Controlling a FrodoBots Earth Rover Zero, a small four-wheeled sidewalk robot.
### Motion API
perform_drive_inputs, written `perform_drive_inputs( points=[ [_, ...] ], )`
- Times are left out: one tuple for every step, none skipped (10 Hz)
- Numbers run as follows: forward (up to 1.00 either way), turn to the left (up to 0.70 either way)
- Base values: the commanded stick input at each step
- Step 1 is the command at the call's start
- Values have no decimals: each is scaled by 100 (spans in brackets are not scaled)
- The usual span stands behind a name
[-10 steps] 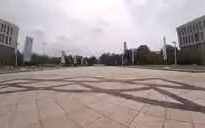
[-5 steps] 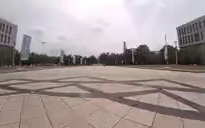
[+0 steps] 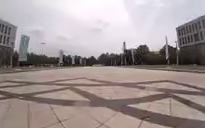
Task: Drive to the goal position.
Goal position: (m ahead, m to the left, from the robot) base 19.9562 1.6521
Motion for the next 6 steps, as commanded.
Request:
perform_drive_inputs(
  points=[
    [70, 1],
    [70, 1],
    [70, 1],
    [70, 1],
    [70, 1],
    [70, 1]
  ],
)
